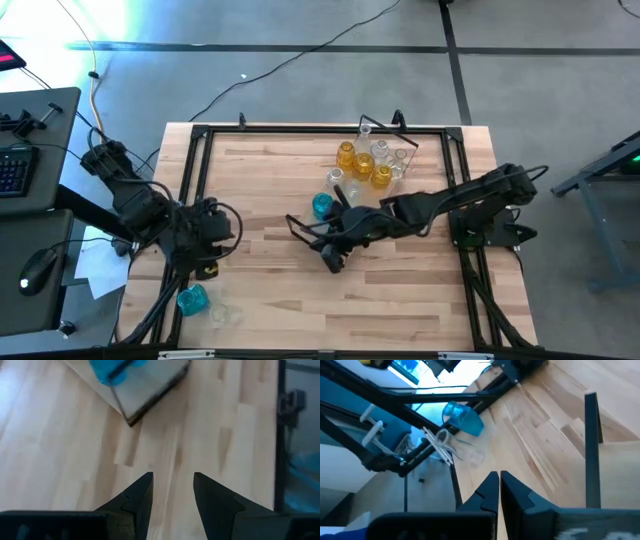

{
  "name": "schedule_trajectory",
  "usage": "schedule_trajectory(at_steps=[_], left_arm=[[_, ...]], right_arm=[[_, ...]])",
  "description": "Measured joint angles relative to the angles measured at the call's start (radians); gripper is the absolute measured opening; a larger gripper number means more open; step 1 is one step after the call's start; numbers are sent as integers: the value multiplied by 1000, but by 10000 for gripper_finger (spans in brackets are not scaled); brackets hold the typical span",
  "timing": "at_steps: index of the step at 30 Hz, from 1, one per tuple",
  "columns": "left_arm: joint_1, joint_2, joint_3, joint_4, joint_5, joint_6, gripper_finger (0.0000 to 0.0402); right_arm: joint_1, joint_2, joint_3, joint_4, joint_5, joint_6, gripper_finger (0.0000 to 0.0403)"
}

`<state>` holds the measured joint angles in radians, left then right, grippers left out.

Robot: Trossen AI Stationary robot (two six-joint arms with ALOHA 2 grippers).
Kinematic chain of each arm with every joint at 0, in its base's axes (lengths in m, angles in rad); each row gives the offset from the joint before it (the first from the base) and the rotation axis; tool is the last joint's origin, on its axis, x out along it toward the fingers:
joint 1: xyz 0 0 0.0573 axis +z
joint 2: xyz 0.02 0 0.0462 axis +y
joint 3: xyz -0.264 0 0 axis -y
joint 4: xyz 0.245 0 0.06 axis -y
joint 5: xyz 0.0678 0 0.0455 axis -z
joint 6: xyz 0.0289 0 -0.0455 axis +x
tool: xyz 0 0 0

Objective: Sort vases onto shelf
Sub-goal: Put the blue vase on the shelf and align with the other blue vase

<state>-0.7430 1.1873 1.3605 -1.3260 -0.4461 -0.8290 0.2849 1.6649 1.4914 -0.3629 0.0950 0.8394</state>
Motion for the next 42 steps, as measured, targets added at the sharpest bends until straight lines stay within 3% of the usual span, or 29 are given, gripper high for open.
schedule_trajectory(at_steps=[6, 14, 18, 27, 37, 42], left_arm=[[-55, 33, 0, 87, 212, 51, 133], [-107, 185, 0, 217, 514, 73, 133], [-119, 243, 0, 201, 591, 36, 133], [-155, 235, 0, -22, 589, -76, 133], [-297, 186, 0, -83, 419, -228, 133], [-340, 179, -49, -85, 411, -305, 133]], right_arm=[[14, -8, 99, -81, 5, -71, 0], [34, -9, 335, -430, 77, -225, 0], [53, -10, 430, -576, 134, -280, 0], [114, -11, 477, -743, 195, -298, 0], [159, -10, 458, -822, 320, -234, 0], [160, -10, 458, -823, 343, -234, 0]])
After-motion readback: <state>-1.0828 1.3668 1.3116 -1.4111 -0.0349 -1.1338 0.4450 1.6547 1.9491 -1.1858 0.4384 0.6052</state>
